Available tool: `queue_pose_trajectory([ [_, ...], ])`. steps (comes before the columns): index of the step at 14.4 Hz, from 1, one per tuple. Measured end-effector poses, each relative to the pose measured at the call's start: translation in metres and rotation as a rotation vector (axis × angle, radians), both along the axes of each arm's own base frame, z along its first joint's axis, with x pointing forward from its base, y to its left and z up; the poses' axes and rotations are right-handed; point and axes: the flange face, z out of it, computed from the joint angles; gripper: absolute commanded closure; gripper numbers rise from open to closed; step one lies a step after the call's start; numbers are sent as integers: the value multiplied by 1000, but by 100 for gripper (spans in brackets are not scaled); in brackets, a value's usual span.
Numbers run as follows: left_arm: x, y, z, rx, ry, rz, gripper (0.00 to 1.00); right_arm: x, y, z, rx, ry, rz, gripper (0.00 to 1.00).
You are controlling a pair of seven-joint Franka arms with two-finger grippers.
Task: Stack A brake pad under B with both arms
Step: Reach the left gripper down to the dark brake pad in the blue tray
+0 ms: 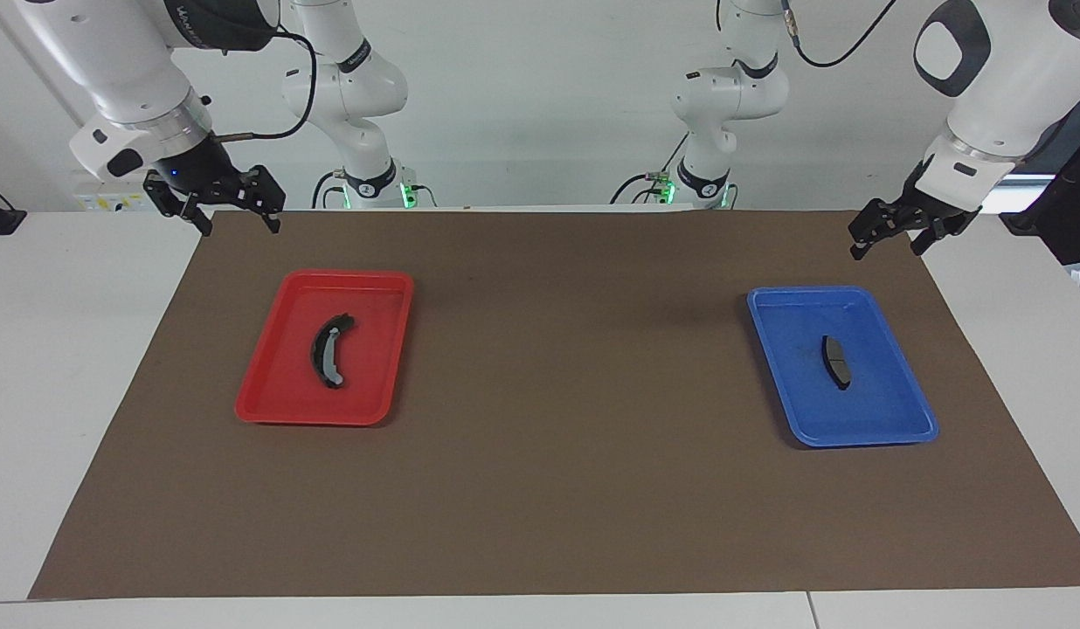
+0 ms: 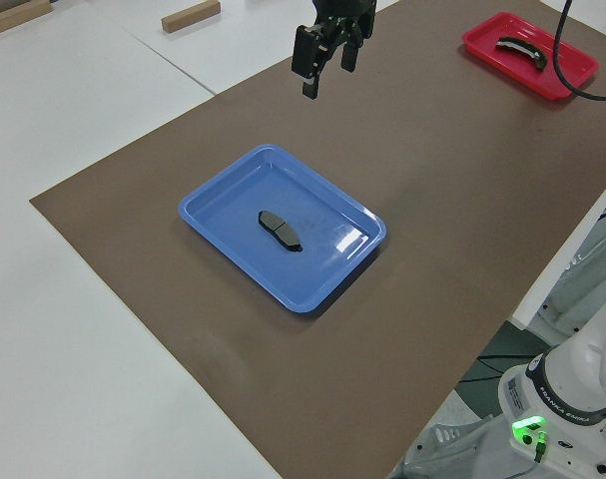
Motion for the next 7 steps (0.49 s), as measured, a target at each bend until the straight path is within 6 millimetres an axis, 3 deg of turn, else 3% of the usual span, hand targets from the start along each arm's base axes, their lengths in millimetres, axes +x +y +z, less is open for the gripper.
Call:
queue_pose_trajectory([
  [7,0,2,0,0,0,5,0,0,3,0,0,0,6,0],
])
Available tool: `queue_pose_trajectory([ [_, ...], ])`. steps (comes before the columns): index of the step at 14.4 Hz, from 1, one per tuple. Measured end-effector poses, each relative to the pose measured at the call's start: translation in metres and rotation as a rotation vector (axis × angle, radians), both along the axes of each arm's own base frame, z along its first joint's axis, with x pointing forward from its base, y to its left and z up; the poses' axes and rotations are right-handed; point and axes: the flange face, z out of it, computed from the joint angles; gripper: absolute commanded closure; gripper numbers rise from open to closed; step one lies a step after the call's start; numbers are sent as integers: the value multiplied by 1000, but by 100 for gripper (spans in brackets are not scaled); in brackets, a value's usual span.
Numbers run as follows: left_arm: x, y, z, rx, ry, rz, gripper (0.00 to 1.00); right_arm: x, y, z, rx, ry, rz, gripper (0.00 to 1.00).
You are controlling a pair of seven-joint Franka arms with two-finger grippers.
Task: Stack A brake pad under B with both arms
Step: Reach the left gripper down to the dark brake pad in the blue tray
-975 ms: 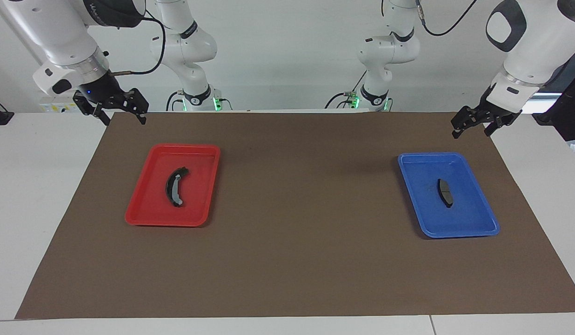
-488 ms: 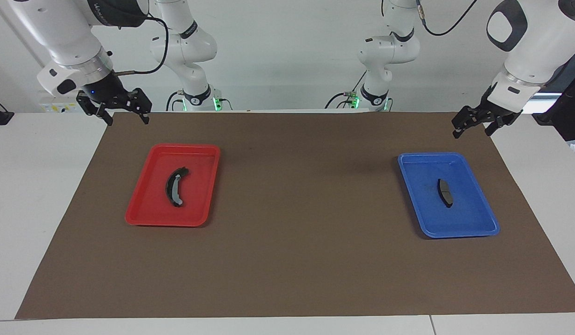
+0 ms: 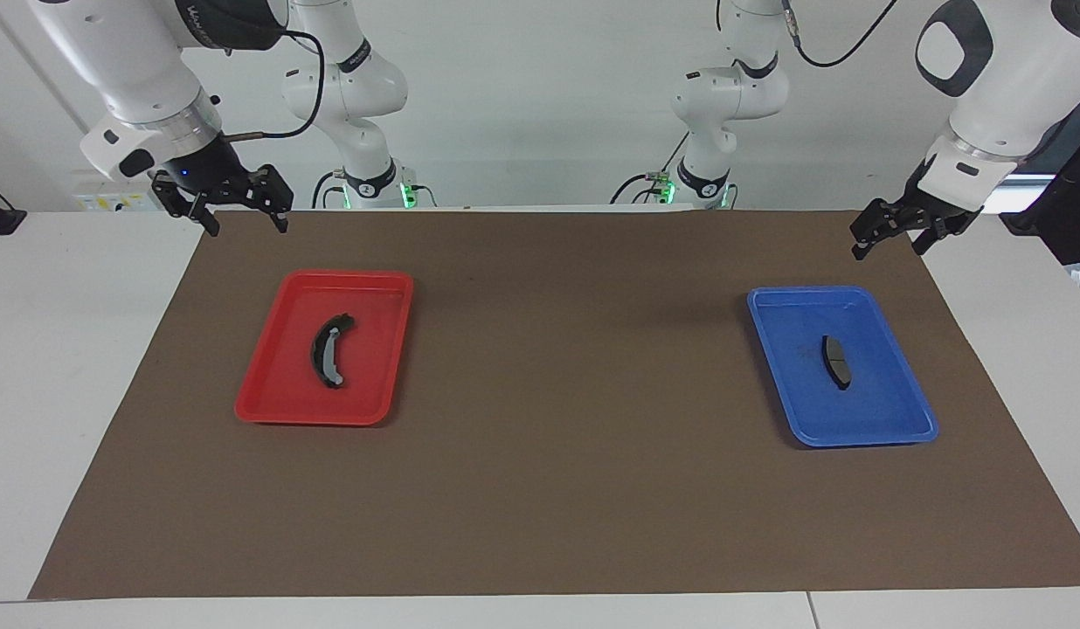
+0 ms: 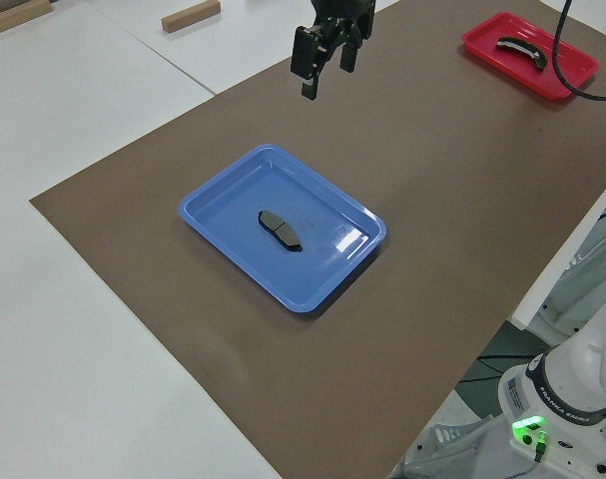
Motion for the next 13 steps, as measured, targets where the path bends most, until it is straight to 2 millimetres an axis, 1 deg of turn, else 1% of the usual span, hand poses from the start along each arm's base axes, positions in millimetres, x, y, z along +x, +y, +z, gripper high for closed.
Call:
queue_pose_trajectory([
  [4,2,2,-1,1,-18,4,0,0,0,0,0,0,0,0],
  [6,4,6,-10,1,-39,9,0,0,0,0,0,0,0,0],
  [8,6,9,-31,2,-57,11,0,0,0,0,0,0,0,0],
  [9,8,11,-46,3,-68,11,0,0,0,0,0,0,0,0],
  [11,8,20,-79,5,-84,2,0,0,0,0,0,0,0,0],
  [13,6,34,-117,7,-91,-22,0,0,0,0,0,0,0,0],
])
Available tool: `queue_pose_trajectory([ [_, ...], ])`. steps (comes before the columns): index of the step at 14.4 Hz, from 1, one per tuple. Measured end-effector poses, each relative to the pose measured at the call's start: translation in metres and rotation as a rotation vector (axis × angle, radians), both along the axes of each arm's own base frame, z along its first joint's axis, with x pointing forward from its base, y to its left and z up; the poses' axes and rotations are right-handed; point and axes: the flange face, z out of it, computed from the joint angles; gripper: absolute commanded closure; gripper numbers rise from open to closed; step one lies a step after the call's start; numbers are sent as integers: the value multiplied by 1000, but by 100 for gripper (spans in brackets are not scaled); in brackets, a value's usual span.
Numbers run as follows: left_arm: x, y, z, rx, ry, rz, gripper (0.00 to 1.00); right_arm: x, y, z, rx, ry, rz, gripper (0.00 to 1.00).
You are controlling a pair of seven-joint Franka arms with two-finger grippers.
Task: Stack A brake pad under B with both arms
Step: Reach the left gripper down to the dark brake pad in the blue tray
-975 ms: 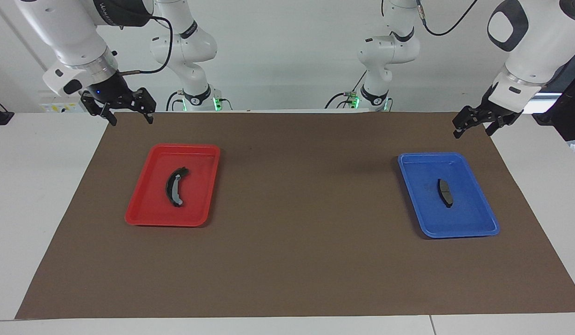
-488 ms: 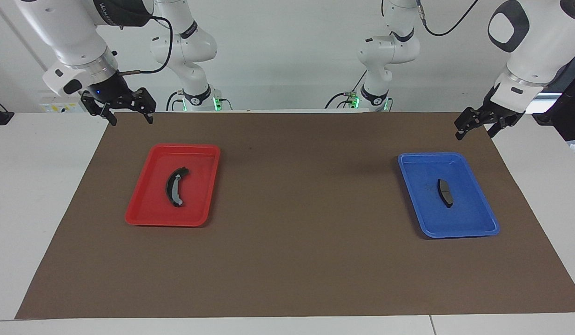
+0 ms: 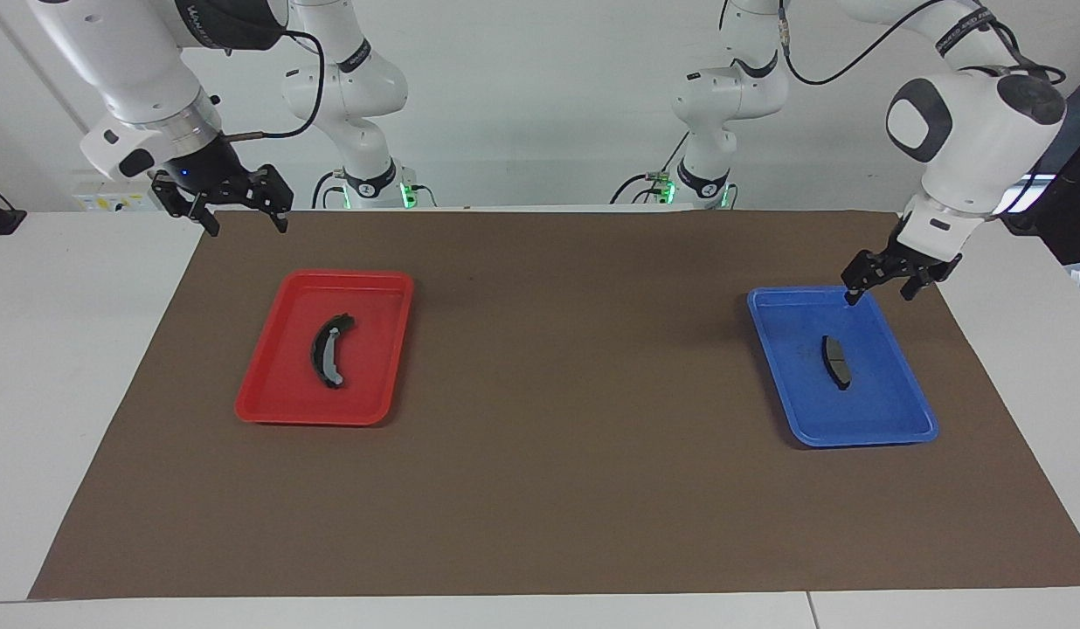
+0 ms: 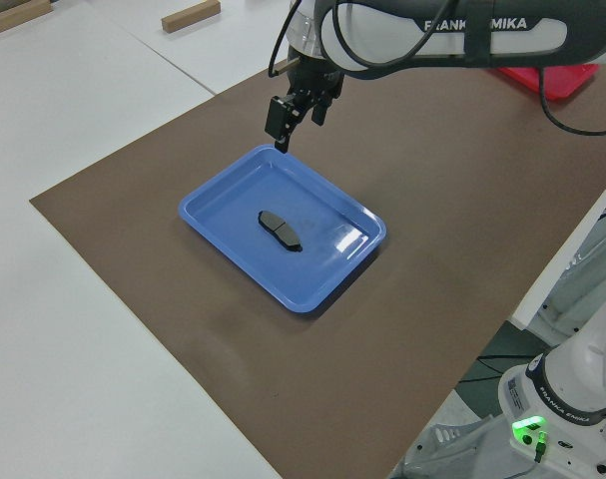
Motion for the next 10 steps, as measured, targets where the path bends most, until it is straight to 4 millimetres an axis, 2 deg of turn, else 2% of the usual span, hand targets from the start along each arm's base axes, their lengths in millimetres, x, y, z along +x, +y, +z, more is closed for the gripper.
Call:
queue_pose_trajectory([
  [2,1,12,-36,3,-3,-9,0,0,0,0,0,0,0,0],
  [6,16,17,-98,9,-7,-47,1,0,0,0,0,0,0,0],
  [8,20,18,-123,10,1,-68,1,0,0,0,0,0,0,0],
  [10,15,21,-143,10,11,-89,2,0,0,0,0,0,0,0],
])
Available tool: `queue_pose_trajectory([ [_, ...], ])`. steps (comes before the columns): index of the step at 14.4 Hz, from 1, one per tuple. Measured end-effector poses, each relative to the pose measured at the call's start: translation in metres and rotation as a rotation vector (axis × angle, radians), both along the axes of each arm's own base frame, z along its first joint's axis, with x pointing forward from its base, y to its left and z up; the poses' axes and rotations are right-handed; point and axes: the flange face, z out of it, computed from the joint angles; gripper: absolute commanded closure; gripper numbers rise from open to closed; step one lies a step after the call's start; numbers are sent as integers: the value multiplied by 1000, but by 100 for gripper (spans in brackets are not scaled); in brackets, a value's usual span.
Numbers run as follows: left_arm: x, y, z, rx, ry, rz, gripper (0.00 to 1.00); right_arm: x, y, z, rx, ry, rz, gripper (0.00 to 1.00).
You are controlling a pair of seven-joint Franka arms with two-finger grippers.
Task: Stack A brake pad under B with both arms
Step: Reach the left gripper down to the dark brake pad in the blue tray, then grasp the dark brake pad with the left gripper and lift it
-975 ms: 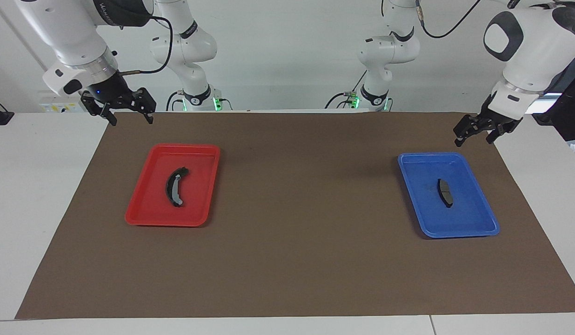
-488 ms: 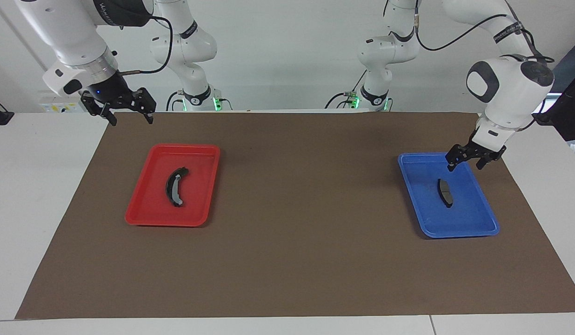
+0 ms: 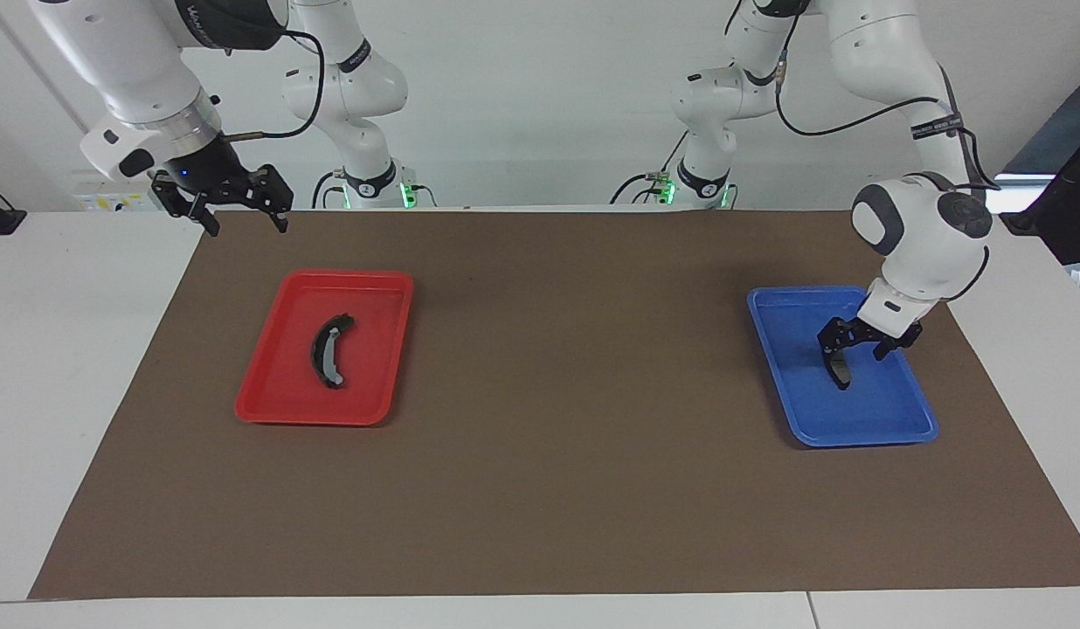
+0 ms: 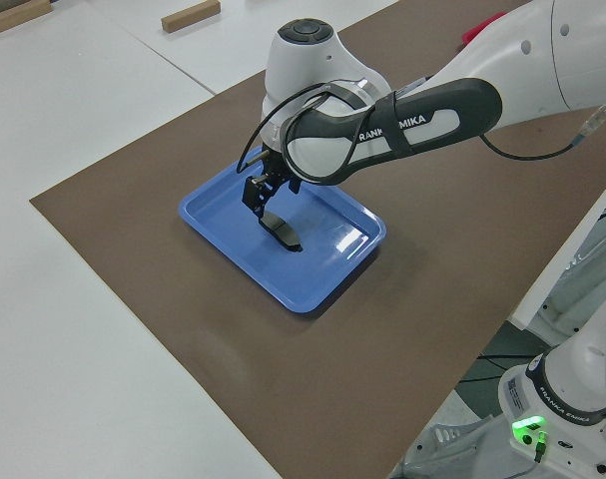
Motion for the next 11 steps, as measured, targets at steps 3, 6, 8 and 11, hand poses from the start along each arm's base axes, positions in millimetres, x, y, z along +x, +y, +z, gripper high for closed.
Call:
queue_pose_trajectory([
  [3,-14,9,-23,3,-7,-23,3,0,0,0,0,0,0,0],
  [6,-19,19,-32,4,-3,-22,7,0,0,0,0,0,0,0],
  [8,-19,19,-33,3,-2,-22,24,0,0,0,0,0,0,0],
  [11,-23,16,-38,0,11,-26,39,0,0,0,0,0,0,0],
])
